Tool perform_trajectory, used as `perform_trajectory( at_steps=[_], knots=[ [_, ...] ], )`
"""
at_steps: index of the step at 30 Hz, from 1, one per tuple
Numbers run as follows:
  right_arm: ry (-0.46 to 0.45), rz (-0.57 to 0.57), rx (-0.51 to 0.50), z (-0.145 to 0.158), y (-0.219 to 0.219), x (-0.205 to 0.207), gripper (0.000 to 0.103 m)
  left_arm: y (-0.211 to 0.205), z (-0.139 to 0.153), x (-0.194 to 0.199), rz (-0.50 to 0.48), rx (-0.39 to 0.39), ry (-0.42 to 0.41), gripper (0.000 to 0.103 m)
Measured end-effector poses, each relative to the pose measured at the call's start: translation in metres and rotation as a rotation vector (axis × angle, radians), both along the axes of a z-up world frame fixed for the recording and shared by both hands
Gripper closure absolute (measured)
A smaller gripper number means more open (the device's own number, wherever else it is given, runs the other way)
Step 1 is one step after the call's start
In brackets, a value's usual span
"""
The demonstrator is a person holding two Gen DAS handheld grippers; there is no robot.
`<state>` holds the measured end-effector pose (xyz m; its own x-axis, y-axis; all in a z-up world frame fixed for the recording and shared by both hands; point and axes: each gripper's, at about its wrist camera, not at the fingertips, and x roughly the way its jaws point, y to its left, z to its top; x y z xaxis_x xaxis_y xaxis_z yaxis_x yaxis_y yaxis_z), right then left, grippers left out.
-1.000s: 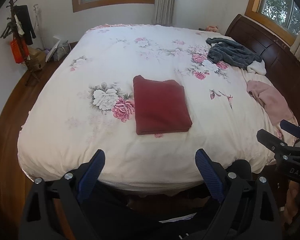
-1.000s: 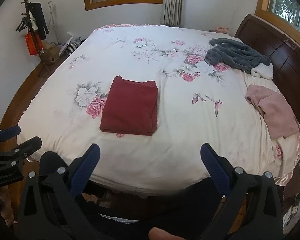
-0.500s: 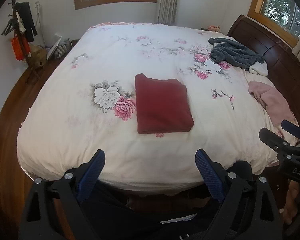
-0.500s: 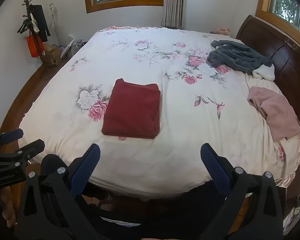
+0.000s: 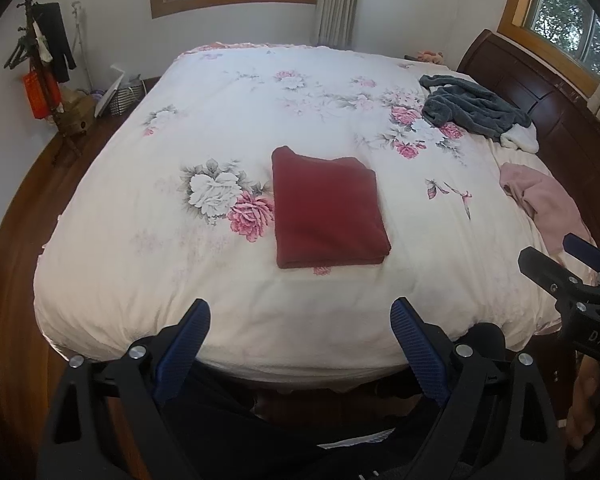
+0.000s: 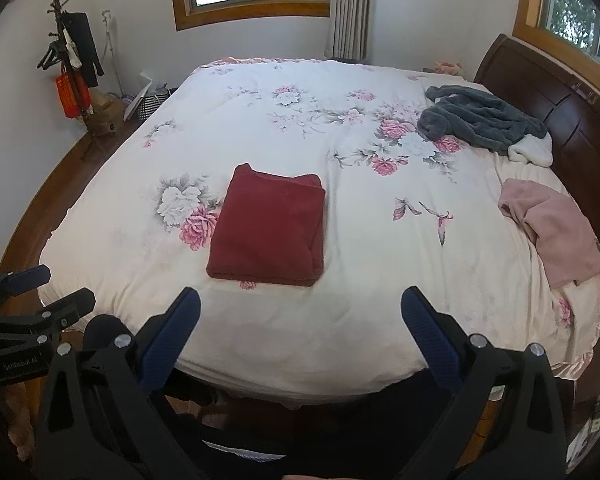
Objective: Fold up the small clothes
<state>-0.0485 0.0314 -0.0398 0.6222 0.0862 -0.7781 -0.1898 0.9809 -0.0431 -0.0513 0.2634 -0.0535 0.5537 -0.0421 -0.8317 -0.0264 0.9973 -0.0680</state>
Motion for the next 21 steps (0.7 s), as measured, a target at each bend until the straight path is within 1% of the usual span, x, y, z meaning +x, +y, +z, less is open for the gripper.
perform_trajectory(
  at_steps=[21],
  knots=[
    [0.017,-0.002,0.008,-0.006,-0.0013,-0.0009,0.003,0.0038,0.0012,0.0042,0.006,0.009,-0.002,0.011]
  ],
)
